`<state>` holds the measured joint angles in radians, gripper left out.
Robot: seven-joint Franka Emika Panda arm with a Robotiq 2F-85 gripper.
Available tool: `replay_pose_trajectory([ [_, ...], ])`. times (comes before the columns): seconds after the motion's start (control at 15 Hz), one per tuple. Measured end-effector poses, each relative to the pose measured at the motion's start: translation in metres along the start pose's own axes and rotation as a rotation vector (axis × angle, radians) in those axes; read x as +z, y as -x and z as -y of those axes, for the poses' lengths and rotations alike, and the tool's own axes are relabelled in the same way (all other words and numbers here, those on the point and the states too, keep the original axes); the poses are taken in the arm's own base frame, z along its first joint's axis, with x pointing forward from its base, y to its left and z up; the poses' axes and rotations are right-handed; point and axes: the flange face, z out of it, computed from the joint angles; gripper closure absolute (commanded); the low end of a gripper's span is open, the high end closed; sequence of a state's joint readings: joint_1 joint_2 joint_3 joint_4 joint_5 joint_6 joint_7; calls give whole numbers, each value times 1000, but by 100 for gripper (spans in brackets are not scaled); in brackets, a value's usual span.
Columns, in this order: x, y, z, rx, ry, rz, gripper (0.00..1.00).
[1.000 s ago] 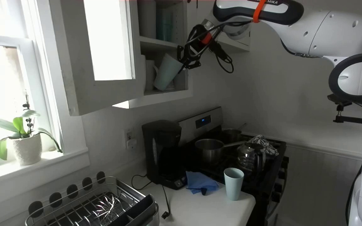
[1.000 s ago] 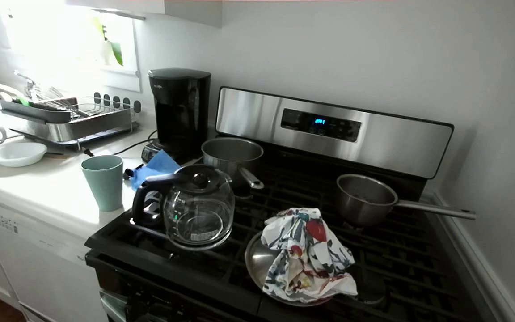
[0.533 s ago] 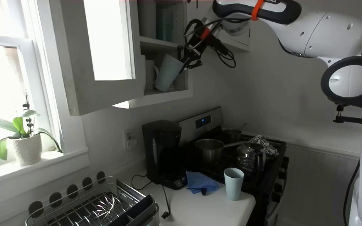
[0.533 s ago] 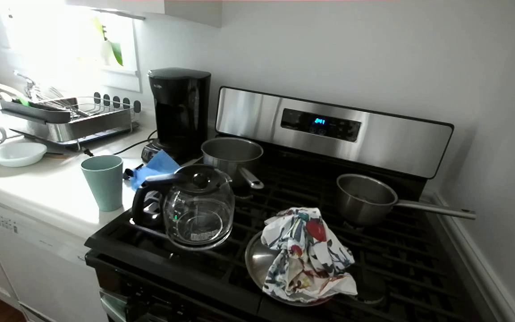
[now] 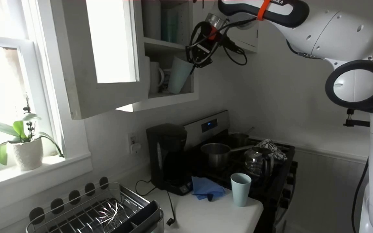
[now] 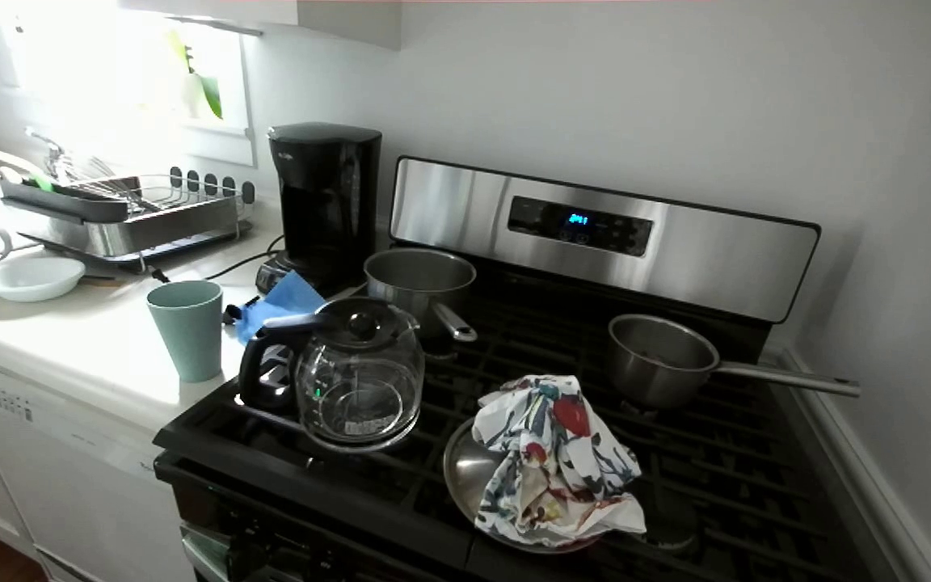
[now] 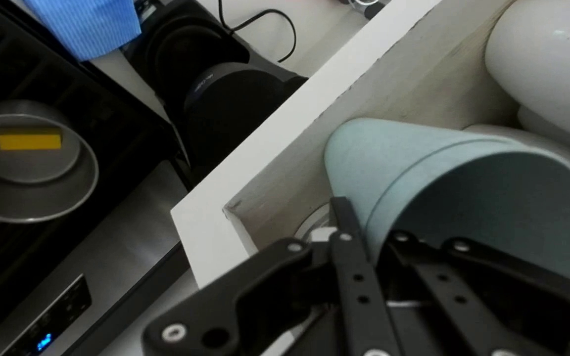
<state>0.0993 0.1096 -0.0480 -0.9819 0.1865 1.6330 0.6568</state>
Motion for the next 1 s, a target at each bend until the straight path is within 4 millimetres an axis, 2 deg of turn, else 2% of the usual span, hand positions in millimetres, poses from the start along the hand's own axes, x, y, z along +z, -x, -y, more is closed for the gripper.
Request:
replay_pose_trajectory([
  [0.07,0,0,3,-16,14,-16,88],
  [0.13,1,0,6,-32,26,-29,80],
  [0.2,3,0,9,-45,34,-37,67],
  [0.53,18,-4,19,-85,44,-51,34],
  [0.6,18,-6,22,-93,34,-63,30],
  [0.67,16,-8,24,-101,23,-78,29],
  [0.73,14,-9,26,-106,12,-93,17],
  [0.87,8,-11,29,-109,-2,-111,3],
  [1.0,5,-11,30,-110,-8,-120,0],
])
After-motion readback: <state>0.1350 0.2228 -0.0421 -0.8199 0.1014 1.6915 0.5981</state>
